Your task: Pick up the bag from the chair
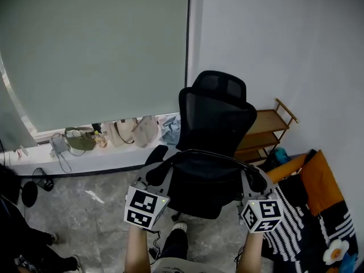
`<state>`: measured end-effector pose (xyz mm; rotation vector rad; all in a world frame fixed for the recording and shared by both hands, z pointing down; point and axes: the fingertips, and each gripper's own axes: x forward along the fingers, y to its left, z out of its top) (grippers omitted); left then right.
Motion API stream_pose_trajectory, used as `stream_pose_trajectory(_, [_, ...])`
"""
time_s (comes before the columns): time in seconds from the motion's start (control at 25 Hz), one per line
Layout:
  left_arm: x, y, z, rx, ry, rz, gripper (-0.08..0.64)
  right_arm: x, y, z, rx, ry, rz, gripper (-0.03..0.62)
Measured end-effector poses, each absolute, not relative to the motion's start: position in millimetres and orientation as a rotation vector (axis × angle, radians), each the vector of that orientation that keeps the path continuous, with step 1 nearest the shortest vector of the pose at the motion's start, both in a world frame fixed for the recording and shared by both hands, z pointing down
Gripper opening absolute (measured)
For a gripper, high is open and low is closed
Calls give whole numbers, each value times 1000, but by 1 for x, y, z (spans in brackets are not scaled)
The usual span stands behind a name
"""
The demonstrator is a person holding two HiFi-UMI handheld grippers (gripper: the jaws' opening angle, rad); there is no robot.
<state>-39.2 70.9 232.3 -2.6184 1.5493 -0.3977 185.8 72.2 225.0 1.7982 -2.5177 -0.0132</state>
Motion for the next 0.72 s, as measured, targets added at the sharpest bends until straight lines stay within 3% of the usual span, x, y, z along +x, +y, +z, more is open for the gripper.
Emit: stream_pose_trajectory(0.72, [-38, 63, 237, -2624, 1530, -420, 34, 187, 66, 229, 1800, -2507, -1, 120])
